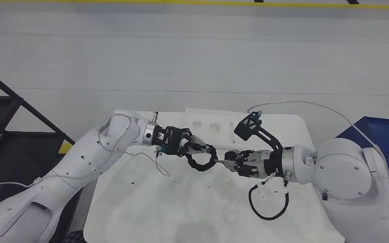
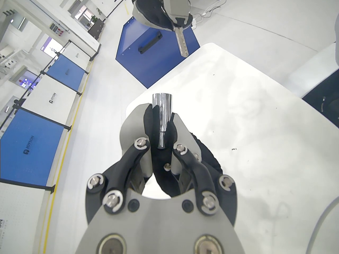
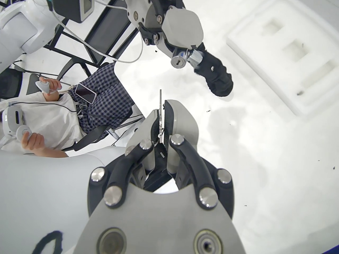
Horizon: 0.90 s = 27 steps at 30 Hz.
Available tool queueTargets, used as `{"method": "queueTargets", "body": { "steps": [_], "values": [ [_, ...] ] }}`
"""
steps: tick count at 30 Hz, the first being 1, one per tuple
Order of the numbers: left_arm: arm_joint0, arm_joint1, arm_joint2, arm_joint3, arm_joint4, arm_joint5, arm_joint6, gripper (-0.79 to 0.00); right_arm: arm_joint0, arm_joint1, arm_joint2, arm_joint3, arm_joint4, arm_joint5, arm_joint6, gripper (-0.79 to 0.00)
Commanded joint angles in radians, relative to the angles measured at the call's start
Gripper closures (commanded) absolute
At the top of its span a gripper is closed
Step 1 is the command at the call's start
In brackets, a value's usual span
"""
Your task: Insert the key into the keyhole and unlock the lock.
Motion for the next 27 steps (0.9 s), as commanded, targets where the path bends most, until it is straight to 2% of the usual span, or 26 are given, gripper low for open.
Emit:
{"method": "queueTargets", "body": {
  "steps": [1,6,11,27],
  "values": [
    [-0.013,-0.014,0.025,0.044,0.018,0.016,0.058,0.0,-0.004,0.003,-0.004,-0.014,-0.034,0.016,-0.001,0.0],
    [-0.032,-0.043,0.083,0.102,-0.013,0.043,0.084,0.0,-0.005,0.008,-0.025,-0.032,-0.104,0.036,-0.028,0.0],
    [-0.056,-0.058,0.122,0.13,-0.042,0.047,0.088,0.0,-0.001,0.01,-0.07,-0.035,-0.165,0.048,-0.044,0.0],
    [-0.077,-0.066,0.163,0.145,-0.068,0.053,0.094,0.0,0.029,0.009,-0.134,-0.016,-0.201,0.112,-0.077,0.0]
  ]
}}
